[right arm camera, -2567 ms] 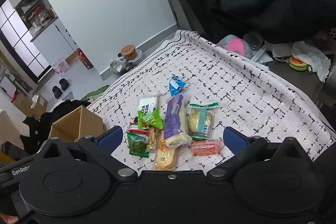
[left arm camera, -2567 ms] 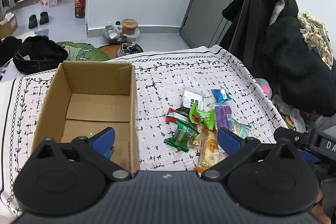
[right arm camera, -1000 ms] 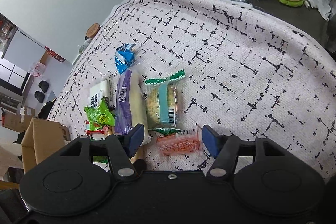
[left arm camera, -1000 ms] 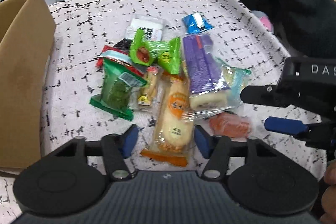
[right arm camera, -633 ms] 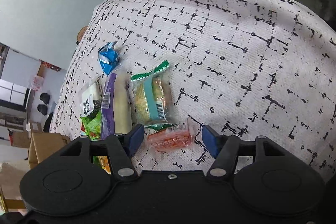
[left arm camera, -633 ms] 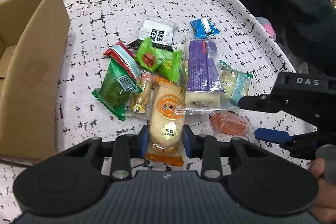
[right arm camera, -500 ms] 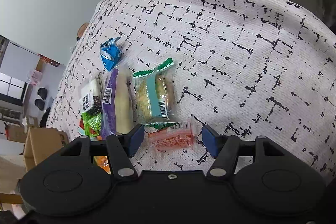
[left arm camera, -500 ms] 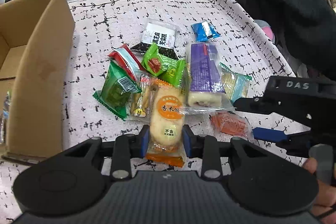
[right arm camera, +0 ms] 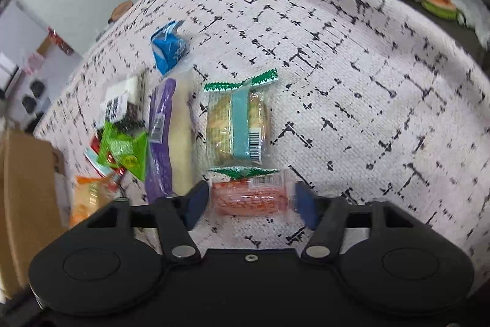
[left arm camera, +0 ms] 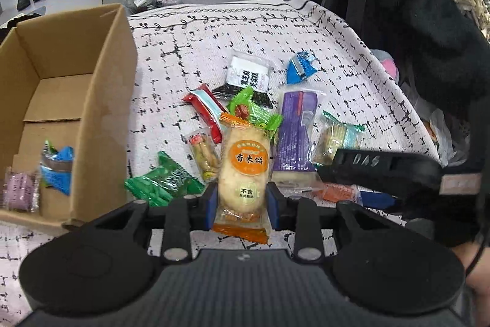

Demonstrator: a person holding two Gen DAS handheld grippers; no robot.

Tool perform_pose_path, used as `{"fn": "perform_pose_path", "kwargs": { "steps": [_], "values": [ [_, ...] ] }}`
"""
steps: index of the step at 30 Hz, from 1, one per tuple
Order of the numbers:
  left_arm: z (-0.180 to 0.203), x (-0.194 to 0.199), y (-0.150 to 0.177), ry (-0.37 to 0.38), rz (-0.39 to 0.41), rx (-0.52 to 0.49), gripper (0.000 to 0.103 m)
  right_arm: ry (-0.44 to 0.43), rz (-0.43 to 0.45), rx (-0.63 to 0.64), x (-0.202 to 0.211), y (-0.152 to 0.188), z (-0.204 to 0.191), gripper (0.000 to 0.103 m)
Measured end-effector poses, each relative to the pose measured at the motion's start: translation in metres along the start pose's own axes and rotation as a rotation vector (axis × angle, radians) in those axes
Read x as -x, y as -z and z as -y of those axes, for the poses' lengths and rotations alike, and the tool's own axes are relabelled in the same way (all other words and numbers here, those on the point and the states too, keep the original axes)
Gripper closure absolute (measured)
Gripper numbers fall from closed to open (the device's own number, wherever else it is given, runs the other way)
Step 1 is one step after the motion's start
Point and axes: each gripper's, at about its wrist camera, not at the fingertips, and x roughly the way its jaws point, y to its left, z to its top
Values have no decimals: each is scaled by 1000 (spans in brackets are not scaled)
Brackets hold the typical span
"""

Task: Organize snacks
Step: 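Grasp the orange-labelled cake with the left tool while the right tool grasps the red-orange packet, then carry both packets over the cardboard box and release them inside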

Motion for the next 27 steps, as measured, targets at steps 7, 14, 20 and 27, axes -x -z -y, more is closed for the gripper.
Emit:
{"fn": "perform_pose_path", "kwargs": {
  "steps": [7, 14, 20, 27],
  "values": [
    [-4, 21, -1, -9, 26, 19, 71, -35, 26, -33, 19, 3, 9, 58],
    [-3, 47, -3, -6, 66, 14, 71, -104, 82, -52, 50, 9, 13, 58],
    [-8, 65, -7, -2, 108, 21, 71, -142, 134, -47, 75, 11, 5, 58],
    [-19, 89, -13, 3, 162, 30, 71, -192, 175, -16, 98, 16, -20, 58]
  ]
}}
